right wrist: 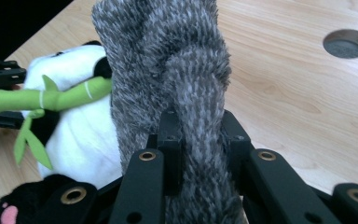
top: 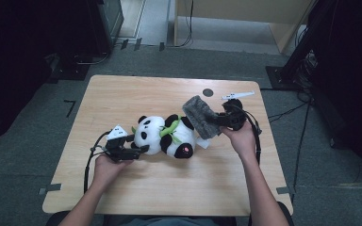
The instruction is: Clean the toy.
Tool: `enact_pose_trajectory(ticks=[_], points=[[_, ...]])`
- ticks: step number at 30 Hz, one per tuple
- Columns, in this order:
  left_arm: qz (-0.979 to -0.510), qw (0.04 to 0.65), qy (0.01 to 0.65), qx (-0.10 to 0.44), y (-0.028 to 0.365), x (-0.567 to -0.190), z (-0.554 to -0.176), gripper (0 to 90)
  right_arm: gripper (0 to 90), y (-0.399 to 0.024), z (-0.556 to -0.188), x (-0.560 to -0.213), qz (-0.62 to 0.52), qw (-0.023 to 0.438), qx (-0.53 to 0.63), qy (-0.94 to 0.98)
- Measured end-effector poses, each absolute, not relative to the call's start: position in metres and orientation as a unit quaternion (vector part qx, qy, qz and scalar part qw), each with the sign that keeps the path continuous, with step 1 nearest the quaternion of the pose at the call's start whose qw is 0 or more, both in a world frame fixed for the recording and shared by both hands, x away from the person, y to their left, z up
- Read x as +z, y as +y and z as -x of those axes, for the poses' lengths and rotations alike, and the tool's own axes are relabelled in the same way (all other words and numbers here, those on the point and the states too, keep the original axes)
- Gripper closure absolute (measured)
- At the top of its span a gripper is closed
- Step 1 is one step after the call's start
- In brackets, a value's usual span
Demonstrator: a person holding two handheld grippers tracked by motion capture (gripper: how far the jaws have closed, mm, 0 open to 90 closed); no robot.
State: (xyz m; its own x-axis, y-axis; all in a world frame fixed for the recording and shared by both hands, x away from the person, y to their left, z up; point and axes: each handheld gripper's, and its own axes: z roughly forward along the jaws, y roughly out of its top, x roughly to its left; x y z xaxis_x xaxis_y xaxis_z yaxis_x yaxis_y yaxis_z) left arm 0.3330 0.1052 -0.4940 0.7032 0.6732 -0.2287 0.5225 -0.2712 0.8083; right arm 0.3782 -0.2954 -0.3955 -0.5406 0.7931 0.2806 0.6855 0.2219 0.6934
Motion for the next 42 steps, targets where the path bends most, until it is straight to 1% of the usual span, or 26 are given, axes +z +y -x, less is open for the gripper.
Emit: enact_pose_trajectory(ticks=[9, 12, 15, 21, 26, 31, 42], points=[[-0.796, 0.469, 0.374, 0.081, 0.105, -0.494, -0.333, 23.5, 75.7, -0.31, -0.374, -0.395, -0.489, 0.077, 0.398, 0.772], [-0.795, 0.47, 0.374, 0.081, 0.105, -0.494, -0.333, 23.6, 76.2, -0.312, -0.371, -0.388, -0.491, 0.074, 0.411, 0.765], [-0.795, 0.47, 0.374, 0.081, 0.105, -0.494, -0.333, 23.6, 76.3, -0.307, -0.366, -0.372, -0.475, 0.077, 0.428, 0.765], [-0.794, 0.472, 0.375, 0.083, 0.105, -0.494, -0.333, 23.7, 76.3, -0.275, -0.361, -0.341, -0.423, 0.085, 0.434, 0.791], [-0.795, 0.471, 0.373, 0.084, 0.105, -0.494, -0.332, 23.6, 76.3, -0.247, -0.365, -0.326, -0.393, 0.077, 0.437, 0.805], [-0.795, 0.472, 0.371, 0.086, 0.105, -0.494, -0.332, 24.2, 76.3, -0.215, -0.374, -0.322, -0.368, 0.065, 0.433, 0.82], [-0.796, 0.47, 0.37, 0.09, 0.104, -0.494, -0.332, 24.8, 76.2, -0.139, -0.397, -0.327, -0.327, 0.016, 0.423, 0.845]])
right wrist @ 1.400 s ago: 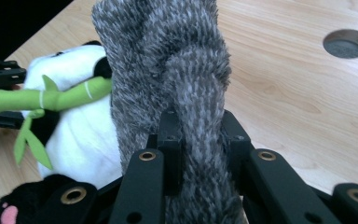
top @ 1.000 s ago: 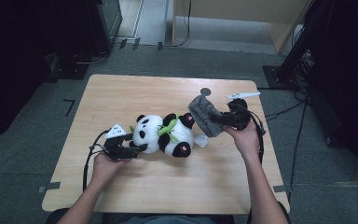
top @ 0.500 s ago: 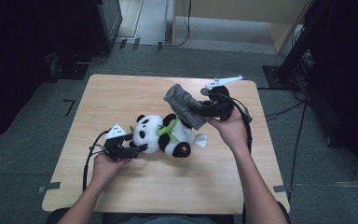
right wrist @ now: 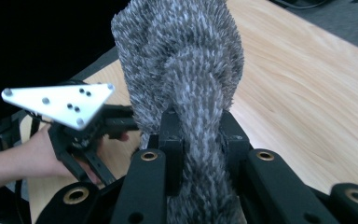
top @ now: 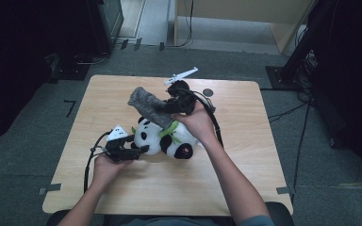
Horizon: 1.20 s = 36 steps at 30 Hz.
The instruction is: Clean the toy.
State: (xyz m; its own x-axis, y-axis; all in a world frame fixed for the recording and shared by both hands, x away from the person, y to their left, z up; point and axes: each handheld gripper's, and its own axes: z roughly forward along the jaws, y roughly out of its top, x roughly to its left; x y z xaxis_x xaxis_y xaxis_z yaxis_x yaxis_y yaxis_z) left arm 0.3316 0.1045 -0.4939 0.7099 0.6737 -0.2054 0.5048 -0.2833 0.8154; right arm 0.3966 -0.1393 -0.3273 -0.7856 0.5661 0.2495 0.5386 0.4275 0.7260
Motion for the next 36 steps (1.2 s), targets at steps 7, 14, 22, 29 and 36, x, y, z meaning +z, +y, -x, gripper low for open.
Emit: enact_pose_trajectory(ticks=[7, 14, 22, 29, 36], points=[[-0.797, 0.47, 0.369, 0.089, 0.105, -0.494, -0.332, 24.9, 76.1, -0.103, -0.408, -0.346, -0.322, -0.02, 0.424, 0.846], [-0.796, 0.47, 0.372, 0.089, 0.104, -0.494, -0.331, 24.9, 76.1, -0.09, -0.417, -0.378, -0.334, -0.032, 0.378, 0.863], [-0.798, 0.466, 0.372, 0.091, 0.104, -0.494, -0.331, 25.5, 76.0, -0.105, -0.418, -0.39, -0.349, -0.035, 0.371, 0.86], [-0.797, 0.466, 0.373, 0.09, 0.104, -0.494, -0.331, 25.9, 75.7, -0.119, -0.41, -0.386, -0.347, -0.017, 0.364, 0.864], [-0.797, 0.465, 0.376, 0.088, 0.104, -0.494, -0.331, 27.8, 75.5, -0.14, -0.405, -0.383, -0.358, -0.005, 0.359, 0.862]])
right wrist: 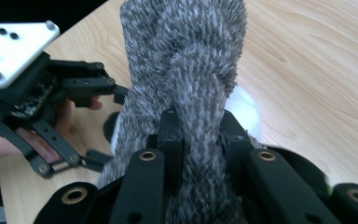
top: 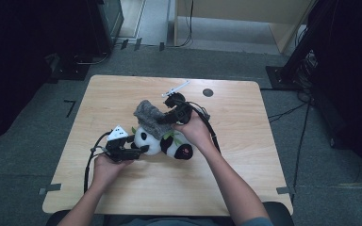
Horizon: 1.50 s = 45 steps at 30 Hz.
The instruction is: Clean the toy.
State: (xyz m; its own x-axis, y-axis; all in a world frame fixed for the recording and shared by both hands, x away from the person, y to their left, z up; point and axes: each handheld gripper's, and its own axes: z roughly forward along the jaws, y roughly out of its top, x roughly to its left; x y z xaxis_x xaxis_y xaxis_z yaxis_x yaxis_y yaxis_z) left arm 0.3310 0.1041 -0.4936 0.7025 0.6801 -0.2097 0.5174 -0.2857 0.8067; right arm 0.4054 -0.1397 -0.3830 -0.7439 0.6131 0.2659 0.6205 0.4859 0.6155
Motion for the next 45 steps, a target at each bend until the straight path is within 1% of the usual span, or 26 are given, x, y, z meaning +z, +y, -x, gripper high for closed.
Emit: enact_pose_trajectory(ticks=[7, 15, 25, 29, 37, 45], points=[[-0.797, 0.464, 0.376, 0.088, 0.104, -0.493, -0.331, 28.3, 75.7, -0.162, -0.401, -0.382, 0.37, -0.007, -0.355, -0.859], [-0.799, 0.464, 0.373, 0.088, 0.104, -0.494, -0.331, 28.5, 75.4, -0.187, -0.393, -0.381, 0.38, -0.009, -0.358, -0.853], [-0.795, 0.467, 0.377, 0.085, 0.104, -0.494, -0.332, 28.6, 75.4, -0.212, -0.389, -0.373, 0.389, -0.034, -0.35, -0.852], [-0.795, 0.467, 0.377, 0.086, 0.104, -0.494, -0.332, 28.6, 75.5, -0.22, -0.387, -0.372, 0.395, -0.032, -0.356, -0.846], [-0.795, 0.468, 0.377, 0.086, 0.104, -0.494, -0.332, 28.6, 76.0, -0.213, -0.381, -0.352, 0.379, -0.03, -0.391, -0.839], [-0.795, 0.468, 0.376, 0.087, 0.104, -0.494, -0.332, 28.6, 76.0, -0.175, -0.387, -0.33, 0.348, -0.027, -0.413, -0.841]])
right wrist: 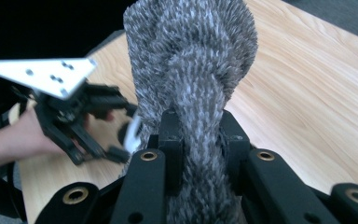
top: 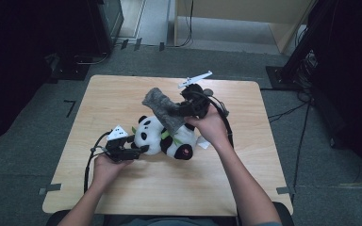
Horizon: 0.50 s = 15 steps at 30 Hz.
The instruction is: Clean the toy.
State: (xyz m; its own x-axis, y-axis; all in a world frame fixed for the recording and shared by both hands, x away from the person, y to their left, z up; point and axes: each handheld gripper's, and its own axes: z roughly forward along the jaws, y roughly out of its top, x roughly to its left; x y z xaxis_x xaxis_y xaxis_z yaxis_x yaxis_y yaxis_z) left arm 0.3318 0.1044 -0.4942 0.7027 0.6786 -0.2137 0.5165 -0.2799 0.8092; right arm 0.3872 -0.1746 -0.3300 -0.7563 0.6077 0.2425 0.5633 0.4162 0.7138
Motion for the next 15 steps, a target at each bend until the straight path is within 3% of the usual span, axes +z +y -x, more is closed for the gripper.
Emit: enact_pose_trajectory(ticks=[15], points=[[-0.794, 0.468, 0.379, 0.084, 0.104, -0.494, -0.332, 28.7, 76.1, -0.099, -0.411, -0.344, -0.326, -0.029, 0.426, 0.843]])
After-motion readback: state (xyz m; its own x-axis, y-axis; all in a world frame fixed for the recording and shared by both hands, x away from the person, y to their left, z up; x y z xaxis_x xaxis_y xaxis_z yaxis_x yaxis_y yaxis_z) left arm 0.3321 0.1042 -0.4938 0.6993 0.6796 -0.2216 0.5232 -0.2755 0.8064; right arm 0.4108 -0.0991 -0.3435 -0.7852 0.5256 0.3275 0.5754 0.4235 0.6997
